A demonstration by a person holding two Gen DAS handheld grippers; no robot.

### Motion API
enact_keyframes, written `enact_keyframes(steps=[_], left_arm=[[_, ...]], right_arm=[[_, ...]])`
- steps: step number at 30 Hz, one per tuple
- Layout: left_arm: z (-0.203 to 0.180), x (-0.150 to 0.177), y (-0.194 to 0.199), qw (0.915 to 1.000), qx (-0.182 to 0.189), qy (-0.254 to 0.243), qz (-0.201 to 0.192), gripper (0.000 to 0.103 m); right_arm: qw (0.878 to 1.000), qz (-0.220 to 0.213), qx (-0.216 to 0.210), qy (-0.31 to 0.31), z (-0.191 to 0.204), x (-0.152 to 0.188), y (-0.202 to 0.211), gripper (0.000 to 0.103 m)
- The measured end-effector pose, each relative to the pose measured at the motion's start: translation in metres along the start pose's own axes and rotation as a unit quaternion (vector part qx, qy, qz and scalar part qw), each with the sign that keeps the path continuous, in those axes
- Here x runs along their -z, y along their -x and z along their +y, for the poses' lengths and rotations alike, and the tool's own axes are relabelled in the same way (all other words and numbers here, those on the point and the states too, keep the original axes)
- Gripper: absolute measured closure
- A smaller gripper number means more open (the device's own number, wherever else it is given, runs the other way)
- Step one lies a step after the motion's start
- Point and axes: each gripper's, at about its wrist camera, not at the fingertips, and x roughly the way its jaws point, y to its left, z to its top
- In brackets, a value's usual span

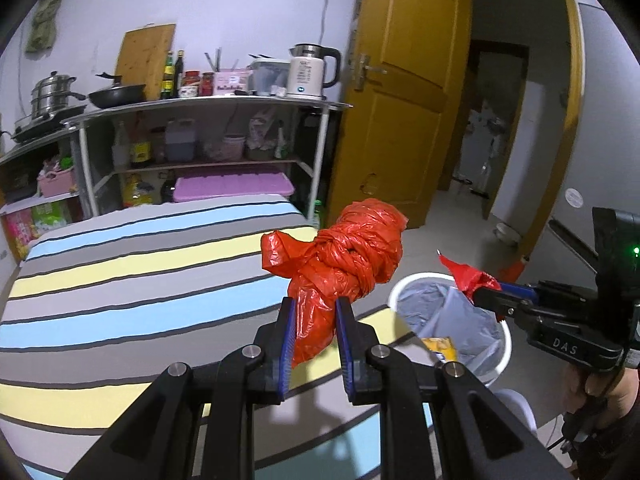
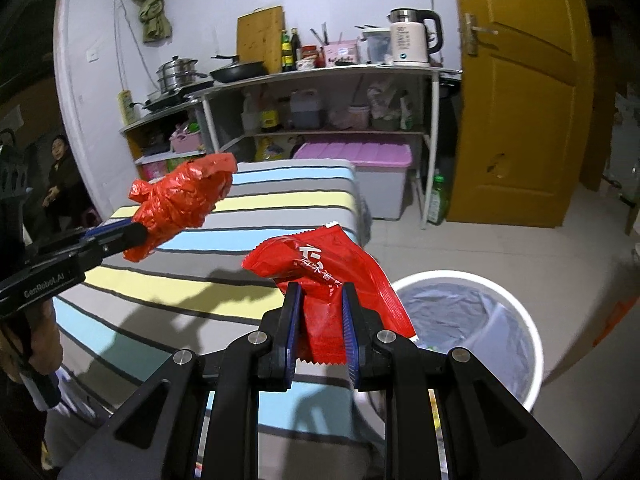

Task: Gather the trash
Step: 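Lift and carry the red bag and red wrapper over the bin with both tools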

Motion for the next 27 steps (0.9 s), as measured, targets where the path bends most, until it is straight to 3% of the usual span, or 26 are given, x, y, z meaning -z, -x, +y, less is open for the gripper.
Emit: enact_keyframes(steps=[13,27], left_arm=[[-0.059,0.000,-0.022,0.9982,0.053,-0.023,0.014,0.083],[-0.109,0.004,-0.069,0.9934,0.091,-0.049,0.050,0.083]], right_arm=[[0.999,-0.014,0.041,-0.032,-0.042,0.012,0.030,0.083],[0.995,-0.001,0.066,-0.072,-0.085,0.032,0.032,0.083]])
